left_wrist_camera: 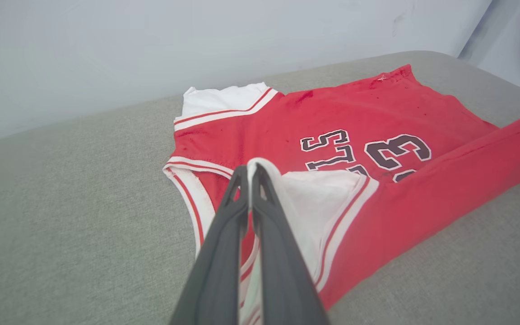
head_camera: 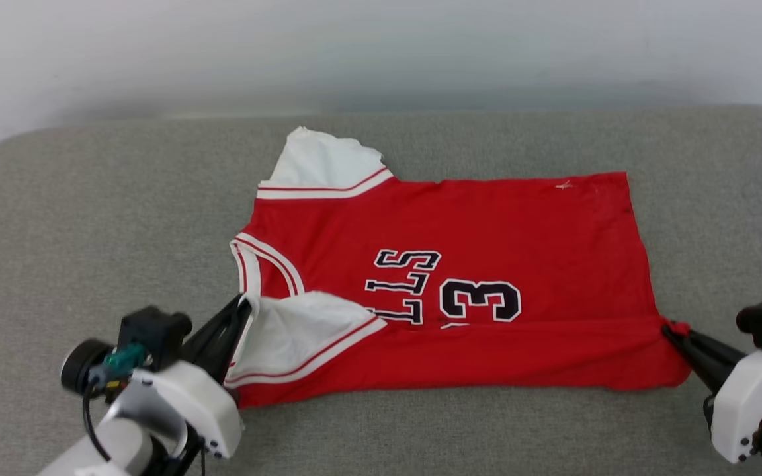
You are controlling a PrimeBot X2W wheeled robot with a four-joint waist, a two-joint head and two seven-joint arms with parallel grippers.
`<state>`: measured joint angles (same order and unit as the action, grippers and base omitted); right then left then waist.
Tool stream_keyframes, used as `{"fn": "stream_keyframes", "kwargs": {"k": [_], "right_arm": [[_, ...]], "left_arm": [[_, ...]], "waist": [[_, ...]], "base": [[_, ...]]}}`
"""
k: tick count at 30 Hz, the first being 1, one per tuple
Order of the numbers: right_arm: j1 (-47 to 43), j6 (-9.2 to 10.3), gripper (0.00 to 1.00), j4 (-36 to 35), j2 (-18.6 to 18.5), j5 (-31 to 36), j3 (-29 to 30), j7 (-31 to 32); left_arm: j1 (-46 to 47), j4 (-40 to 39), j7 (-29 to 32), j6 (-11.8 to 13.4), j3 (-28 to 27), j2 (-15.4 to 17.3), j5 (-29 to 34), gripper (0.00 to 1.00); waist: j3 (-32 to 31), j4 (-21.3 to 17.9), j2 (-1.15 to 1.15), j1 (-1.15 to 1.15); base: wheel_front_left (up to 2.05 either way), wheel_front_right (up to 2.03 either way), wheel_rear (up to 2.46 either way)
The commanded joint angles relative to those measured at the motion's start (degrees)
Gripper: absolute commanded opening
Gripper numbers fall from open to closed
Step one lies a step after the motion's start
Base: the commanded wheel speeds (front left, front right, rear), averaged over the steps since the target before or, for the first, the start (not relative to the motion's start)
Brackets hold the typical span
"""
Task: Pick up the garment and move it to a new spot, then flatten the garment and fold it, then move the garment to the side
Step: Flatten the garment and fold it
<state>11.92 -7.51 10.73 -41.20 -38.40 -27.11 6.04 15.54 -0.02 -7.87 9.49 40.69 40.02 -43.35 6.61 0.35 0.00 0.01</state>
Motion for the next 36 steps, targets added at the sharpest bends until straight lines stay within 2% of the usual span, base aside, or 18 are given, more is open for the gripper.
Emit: {"fn": "stream_keyframes", "kwargs": {"k": [1, 9, 16, 23, 28, 29, 30, 31, 36], "right_arm": [[1.54, 0.04, 0.00, -0.08, 0.32, 0.01, 0.27, 0.72], [8.03, 0.04, 0.00, 2.24, 1.38, -0.30, -1.23, 2.91], [12.19, 0.04, 0.00, 5.97, 2.28, -0.99, -4.84, 3.45], [14.00, 0.03, 0.00, 9.74, 2.66, -2.30, -8.59, 2.34], [14.79, 0.03, 0.00, 11.19, 2.73, -3.63, -10.23, 1.39], [14.87, 0.03, 0.30, 11.33, 2.76, -3.82, -10.47, 1.26], [14.88, 0.03, 0.69, 11.41, 2.76, -4.12, -10.52, 0.94], [14.88, 0.03, 1.00, 11.36, 2.69, -4.30, -10.57, 0.63], [14.20, 0.03, 1.00, 10.52, 1.68, -4.75, -10.28, -0.80]], "left_arm": [[2.66, 1.34, 0.49, -0.98, 0.16, -0.82, 0.70, 0.00], [12.56, 11.22, 0.67, -4.43, 0.19, -4.12, 2.12, 0.00], [16.68, 21.52, 0.64, -7.60, 1.05, -7.23, 1.52, 0.00], [17.57, 30.37, -0.09, -10.84, 3.25, -11.12, 0.98, 0.00], [18.00, 33.94, -0.78, -12.38, 4.31, -12.41, 1.04, 0.00], [18.27, 34.32, -1.24, -12.47, 4.23, -12.45, 1.12, 0.01], [18.53, 34.66, -1.55, -12.50, 4.14, -12.38, 1.14, 0.62], [19.05, 34.88, -1.99, -12.45, 4.13, -12.03, 1.60, 1.00], [21.14, 33.61, -1.78, -12.56, 4.08, -10.04, 2.70, 1.00]], "waist": [[2.72, -0.60, 0.00, -0.01], [8.68, -1.01, 0.00, -0.01], [12.60, -1.08, 0.00, -0.01], [13.38, -0.88, 0.00, -0.01], [11.87, -0.76, 0.00, -0.01], [11.36, -0.73, 0.00, -0.01], [10.78, -0.69, 0.00, -0.01], [10.18, -0.62, 0.00, -0.01], [6.82, -0.05, 0.00, -0.01]], "base": [[0.00, 0.00, 0.00], [0.00, 0.00, 0.00], [0.00, 0.00, 0.00], [0.00, 0.00, 0.00], [0.00, 0.00, 0.00], [0.00, 0.00, 0.00], [0.00, 0.00, 0.00], [0.00, 0.00, 0.00], [0.00, 0.00, 0.00]]}}
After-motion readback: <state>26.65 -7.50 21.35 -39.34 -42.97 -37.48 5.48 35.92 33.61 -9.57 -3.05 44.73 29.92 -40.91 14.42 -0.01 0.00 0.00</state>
